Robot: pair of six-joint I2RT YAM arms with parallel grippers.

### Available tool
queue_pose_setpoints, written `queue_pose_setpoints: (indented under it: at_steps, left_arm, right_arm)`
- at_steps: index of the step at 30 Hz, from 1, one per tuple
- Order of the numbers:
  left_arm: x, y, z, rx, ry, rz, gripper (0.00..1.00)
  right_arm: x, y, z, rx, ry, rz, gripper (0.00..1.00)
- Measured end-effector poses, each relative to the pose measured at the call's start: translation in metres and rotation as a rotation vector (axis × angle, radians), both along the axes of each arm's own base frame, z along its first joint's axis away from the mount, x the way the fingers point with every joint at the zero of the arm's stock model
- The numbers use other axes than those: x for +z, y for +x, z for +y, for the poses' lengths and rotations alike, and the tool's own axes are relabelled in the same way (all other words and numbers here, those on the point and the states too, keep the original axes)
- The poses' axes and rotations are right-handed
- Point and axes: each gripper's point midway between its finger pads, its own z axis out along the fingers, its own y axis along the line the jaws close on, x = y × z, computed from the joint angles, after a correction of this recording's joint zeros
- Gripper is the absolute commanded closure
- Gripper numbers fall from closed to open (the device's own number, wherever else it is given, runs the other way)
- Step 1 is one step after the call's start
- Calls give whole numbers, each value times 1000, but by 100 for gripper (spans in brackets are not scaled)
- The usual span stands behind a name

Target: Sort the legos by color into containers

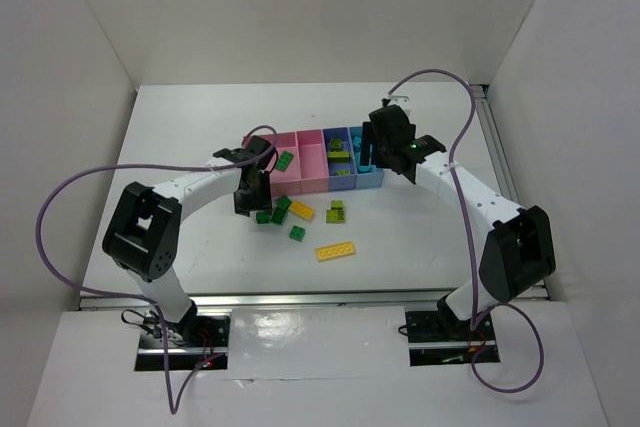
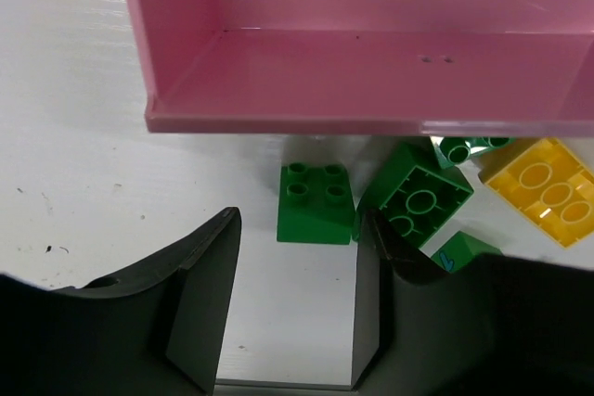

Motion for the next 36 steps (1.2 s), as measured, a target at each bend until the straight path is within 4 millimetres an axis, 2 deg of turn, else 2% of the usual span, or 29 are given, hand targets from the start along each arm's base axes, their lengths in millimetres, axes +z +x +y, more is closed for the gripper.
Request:
queue_pose_setpoints:
  at_steps: [4, 6, 12, 14, 18, 20, 22, 27, 28, 29, 30, 32, 34, 36]
  left_arm:
    - [-7, 1, -1, 1, 4, 11, 50]
    - [-7, 1, -1, 2, 4, 11, 58]
    - [-7, 1, 1, 2, 11, 12, 67]
    - [-7, 0, 1, 1, 13, 15, 74]
    - [0, -2, 4, 1, 25, 14, 74]
    - [13, 1, 5, -1, 22, -8, 74]
    - [35, 10, 3, 0, 5, -55, 74]
    - [107, 65, -6, 7, -67, -251, 74]
    - [119, 76, -6, 10, -77, -285, 71]
    - [129, 86, -7, 14, -84, -311, 52]
    - [134, 97, -8, 12, -86, -330, 40]
    - [137, 116, -10, 9, -81, -344, 28]
    - [128, 130, -14, 5, -74, -333, 25]
    - [112, 129, -16, -6, -57, -293, 32]
  right_arm:
    - [0, 0, 0, 0, 0, 0, 22]
    - [0, 0, 0, 0, 0, 0, 22]
    - [-1, 0, 0, 0, -1, 3, 22]
    - [-2, 0, 0, -2, 0, 5, 22]
    - [-3, 0, 0, -4, 1, 7, 22]
    - [-3, 0, 0, -4, 2, 7, 22]
    - [-3, 0, 0, -5, 2, 7, 22]
    - [-3, 0, 1, -3, 3, 8, 22]
    - [-3, 0, 1, -3, 3, 8, 22]
    - [-3, 0, 1, -3, 2, 8, 22]
    - [-3, 0, 1, -3, 2, 9, 22]
    - [-3, -1, 0, -4, -1, 11, 22]
    - [-4, -2, -1, -7, -5, 15, 22]
    - [-4, -2, -2, -11, -9, 17, 22]
